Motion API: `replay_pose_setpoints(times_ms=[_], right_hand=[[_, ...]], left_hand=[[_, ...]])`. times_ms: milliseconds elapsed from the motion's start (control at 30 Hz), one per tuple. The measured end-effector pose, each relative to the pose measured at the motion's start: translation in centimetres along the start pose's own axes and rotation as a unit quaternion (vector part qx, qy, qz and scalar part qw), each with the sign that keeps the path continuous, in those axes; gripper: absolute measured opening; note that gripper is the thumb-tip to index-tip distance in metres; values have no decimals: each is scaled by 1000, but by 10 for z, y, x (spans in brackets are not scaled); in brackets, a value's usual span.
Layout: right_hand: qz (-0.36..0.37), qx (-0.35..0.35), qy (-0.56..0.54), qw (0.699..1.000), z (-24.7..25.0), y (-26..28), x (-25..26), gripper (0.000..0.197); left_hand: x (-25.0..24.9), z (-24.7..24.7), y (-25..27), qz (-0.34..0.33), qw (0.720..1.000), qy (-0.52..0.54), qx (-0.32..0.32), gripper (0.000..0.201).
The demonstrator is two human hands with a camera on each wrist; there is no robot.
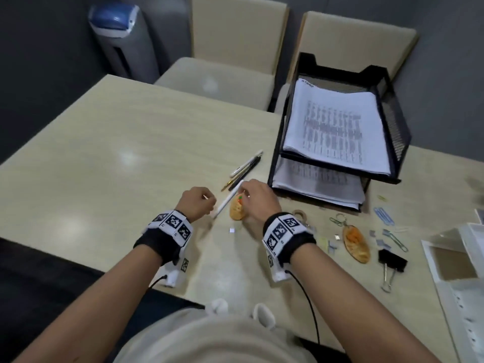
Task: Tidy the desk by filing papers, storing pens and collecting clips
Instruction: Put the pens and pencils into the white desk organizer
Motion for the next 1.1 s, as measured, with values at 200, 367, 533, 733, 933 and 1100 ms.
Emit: replay_pose_setpoints(times_ms=[200, 367, 533, 733, 933, 1100], right_hand=[[46, 90, 252, 962, -56, -34, 34, 32], [120, 105, 266, 951, -61, -26, 43, 21], [274, -83, 143, 947, -23, 1, 80, 7], [309, -114, 117, 937, -21, 7, 83, 17], [-118, -121, -107, 980, 8, -56, -5, 13], [-273, -85, -169, 943, -1, -72, -28, 33]], left_hand=[[41, 28, -4, 22, 999, 32, 1, 15], [60, 27, -19, 31, 996, 74, 37, 29], [42, 2, -25, 21, 937, 321, 136, 26], [20, -4, -36, 0, 878, 438, 194, 29], [42, 40, -45, 10, 915, 403, 28, 27], [49, 42, -40, 19, 926, 373, 51, 16]])
Point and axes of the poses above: each hand's wrist, its own y-axis away from the middle knuckle, its own z-axis out of the back of the hand, x = y × z, the point moved 8 cm from there along -y, towards the middle knuckle, and after that the axes turned 12 degrees about x, right-handed, at the moved point
